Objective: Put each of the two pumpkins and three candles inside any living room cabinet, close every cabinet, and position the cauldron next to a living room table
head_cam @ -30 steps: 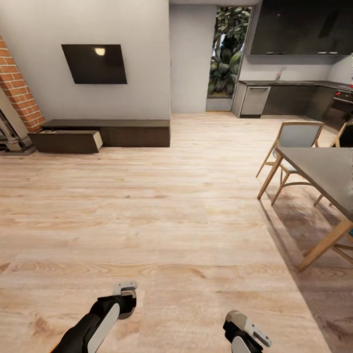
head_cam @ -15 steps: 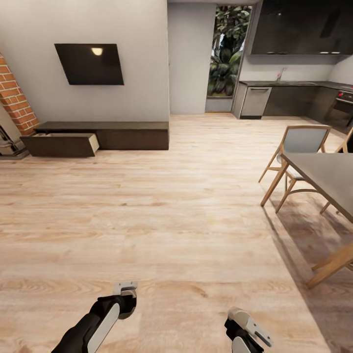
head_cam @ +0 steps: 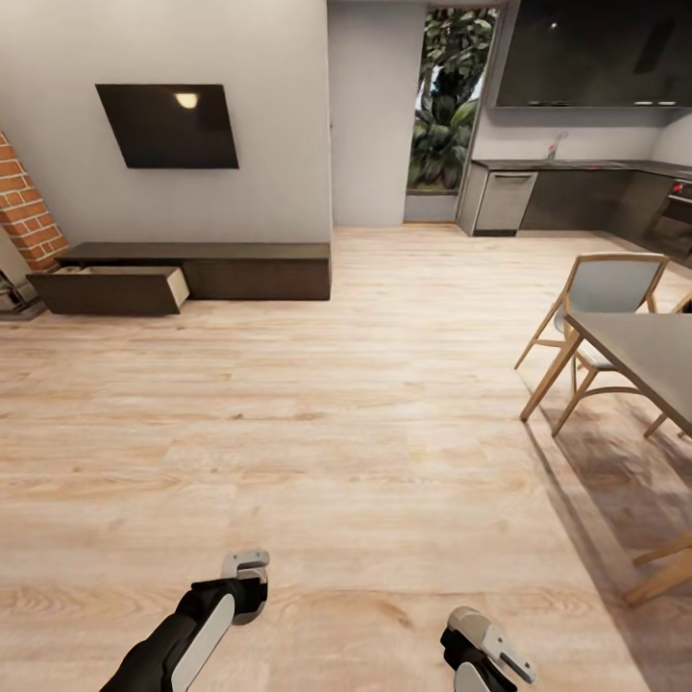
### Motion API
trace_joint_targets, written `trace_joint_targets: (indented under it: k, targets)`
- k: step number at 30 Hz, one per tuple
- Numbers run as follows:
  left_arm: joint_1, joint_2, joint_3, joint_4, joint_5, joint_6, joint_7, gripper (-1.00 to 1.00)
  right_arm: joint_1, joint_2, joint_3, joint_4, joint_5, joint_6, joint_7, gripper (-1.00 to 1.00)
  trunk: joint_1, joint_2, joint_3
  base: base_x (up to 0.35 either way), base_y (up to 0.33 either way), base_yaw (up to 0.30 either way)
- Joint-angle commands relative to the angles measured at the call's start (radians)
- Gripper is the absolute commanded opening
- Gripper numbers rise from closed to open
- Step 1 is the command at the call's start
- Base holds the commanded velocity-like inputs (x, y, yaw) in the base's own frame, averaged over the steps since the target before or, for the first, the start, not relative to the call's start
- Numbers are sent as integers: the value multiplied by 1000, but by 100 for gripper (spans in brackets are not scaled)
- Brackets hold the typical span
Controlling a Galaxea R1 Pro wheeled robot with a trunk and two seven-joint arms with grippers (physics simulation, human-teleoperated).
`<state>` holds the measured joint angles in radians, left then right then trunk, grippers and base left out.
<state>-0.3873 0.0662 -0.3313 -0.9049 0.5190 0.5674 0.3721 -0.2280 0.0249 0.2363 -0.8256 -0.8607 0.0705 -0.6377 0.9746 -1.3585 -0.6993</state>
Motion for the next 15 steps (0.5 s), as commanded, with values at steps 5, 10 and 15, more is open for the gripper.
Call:
trace_joint_targets:
  k: [5, 10, 15]
  targets:
    - [-1, 1, -5, -1, 9, 2, 10, -100, -1, 0, 2, 0, 0, 5, -7, -100, 1, 0, -1, 333, 0, 0]
    - [-1, 1, -5, 1, 9, 2, 10, -100, -1, -1, 2, 5, 0, -3, -7, -100, 1, 0, -1, 333, 0, 0]
    - [-1, 1, -5, 1, 9, 2, 10, -100, -1, 0, 3, 8, 0, -22, -7, -100, 1, 0, -1, 333, 0, 0]
